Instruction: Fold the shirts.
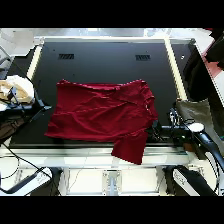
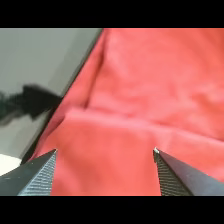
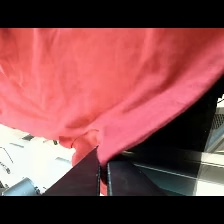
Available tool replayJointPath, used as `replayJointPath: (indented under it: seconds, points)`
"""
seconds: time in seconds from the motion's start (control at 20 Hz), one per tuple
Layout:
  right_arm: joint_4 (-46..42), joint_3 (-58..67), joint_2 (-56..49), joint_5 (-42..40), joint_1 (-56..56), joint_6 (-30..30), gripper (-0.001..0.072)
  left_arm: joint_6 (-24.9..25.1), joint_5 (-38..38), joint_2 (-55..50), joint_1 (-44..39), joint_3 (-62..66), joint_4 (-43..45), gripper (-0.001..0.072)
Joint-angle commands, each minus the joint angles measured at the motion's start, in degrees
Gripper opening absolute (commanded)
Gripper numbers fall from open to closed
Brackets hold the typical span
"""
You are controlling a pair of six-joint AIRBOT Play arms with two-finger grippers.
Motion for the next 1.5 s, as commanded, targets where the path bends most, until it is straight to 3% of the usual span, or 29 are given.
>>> replayJointPath:
  seconds: [0.0,0.15,0.25,0.5,0.6,0.8,0.95,1.05,1.25,1.4,1.45]
  points:
    - [0.0,0.1,0.0,-0.3,0.1,0.0,0.0023,-12.0,-4.0,9.6,5.9,-6.9,11.5,0.0706]
    - [0.0,0.1,0.0,-2.6,0.1,0.0,0.0023,-14.1,-2.6,20.0,12.0,-16.6,8.3,0.0705]
    - [0.0,0.1,0.0,-2.8,0.1,0.0,0.0023,-14.1,-0.9,21.1,13.9,-20.7,3.1,0.0706]
    - [0.0,0.1,0.0,-2.4,0.1,-0.6,0.0023,-14.9,1.6,13.4,14.0,-23.5,-0.8,0.0700]
    - [0.0,0.1,0.0,-2.4,0.1,-0.6,0.0023,-14.8,3.1,9.9,13.9,-23.5,-3.2,0.0584]
    - [0.0,0.1,0.0,-2.4,0.1,-0.6,0.0023,-10.6,6.6,4.7,12.2,-23.5,-9.2,0.0566]
    - [0.0,0.1,0.0,-2.4,0.1,-0.6,0.0023,-6.1,11.7,3.4,8.6,-23.5,-14.8,0.0197]
    - [0.0,0.1,0.0,-2.4,0.1,-0.6,0.0023,-5.8,14.2,3.3,6.1,-23.5,-15.1,0.0011]
    - [-0.2,2.2,2.2,-1.5,0.1,-0.7,0.0022,-4.6,11.5,6.8,5.4,-22.0,-16.5,0.0010]
    - [-4.3,9.4,9.8,4.0,0.1,-0.6,0.0022,8.2,6.0,18.1,5.4,-18.0,-21.0,0.0010]
    - [-6.4,12.5,12.8,6.8,0.1,-0.6,0.0022,9.5,5.9,22.7,5.4,-16.7,-22.6,0.0009]
